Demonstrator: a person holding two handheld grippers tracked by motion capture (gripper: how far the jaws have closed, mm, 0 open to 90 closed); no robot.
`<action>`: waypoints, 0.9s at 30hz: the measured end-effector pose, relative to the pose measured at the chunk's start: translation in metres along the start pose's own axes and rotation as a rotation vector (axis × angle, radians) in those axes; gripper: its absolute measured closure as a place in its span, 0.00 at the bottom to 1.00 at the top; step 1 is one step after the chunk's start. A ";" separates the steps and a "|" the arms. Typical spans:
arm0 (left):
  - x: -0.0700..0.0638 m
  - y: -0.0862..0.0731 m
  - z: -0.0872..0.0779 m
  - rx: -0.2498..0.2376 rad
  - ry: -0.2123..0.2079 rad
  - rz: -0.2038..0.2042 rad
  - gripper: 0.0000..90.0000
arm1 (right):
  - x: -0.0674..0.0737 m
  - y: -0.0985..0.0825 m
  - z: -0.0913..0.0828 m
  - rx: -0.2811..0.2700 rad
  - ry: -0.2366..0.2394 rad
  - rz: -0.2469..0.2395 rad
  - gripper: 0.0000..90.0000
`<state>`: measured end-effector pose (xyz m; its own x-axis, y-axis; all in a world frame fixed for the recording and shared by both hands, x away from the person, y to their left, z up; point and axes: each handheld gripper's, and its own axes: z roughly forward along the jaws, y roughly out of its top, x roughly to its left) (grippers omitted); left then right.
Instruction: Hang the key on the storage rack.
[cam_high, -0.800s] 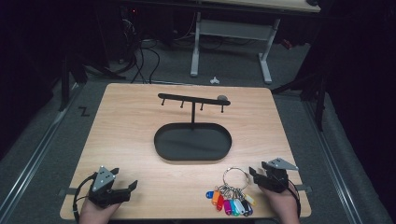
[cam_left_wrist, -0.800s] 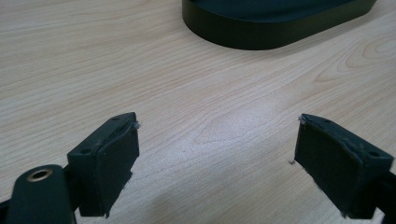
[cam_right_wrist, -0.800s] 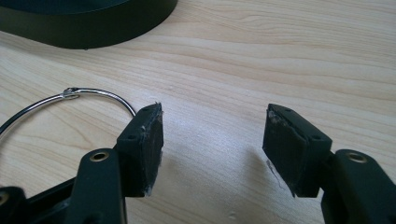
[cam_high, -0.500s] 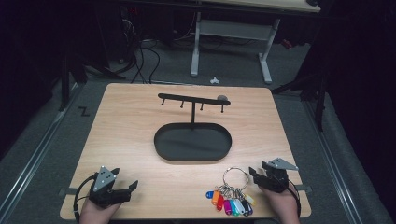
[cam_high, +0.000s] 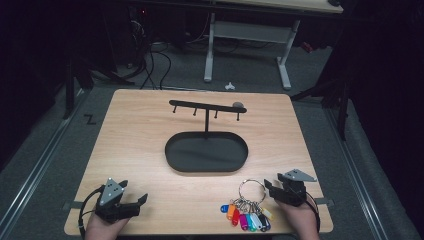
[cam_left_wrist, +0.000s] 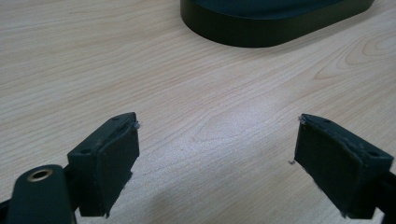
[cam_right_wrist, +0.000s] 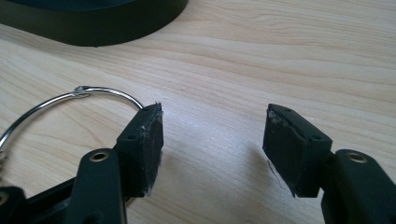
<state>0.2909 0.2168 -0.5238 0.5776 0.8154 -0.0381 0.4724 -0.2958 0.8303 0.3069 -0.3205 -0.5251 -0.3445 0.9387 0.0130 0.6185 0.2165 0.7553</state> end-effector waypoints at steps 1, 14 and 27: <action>0.000 0.000 0.000 0.000 0.000 -0.001 0.16 | 0.003 0.001 0.000 -0.002 0.008 -0.006 0.43; 0.000 0.000 0.000 0.001 -0.001 -0.002 0.16 | 0.025 0.006 0.003 0.006 0.081 -0.091 0.43; 0.002 0.000 -0.003 -0.008 0.001 0.000 0.16 | 0.036 0.009 0.005 0.036 0.108 -0.118 0.41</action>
<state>0.2898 0.2196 -0.5220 0.5768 0.8160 -0.0373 0.4667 -0.2918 0.8349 0.3037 -0.2830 -0.5215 -0.4887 0.8725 -0.0028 0.5939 0.3350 0.7315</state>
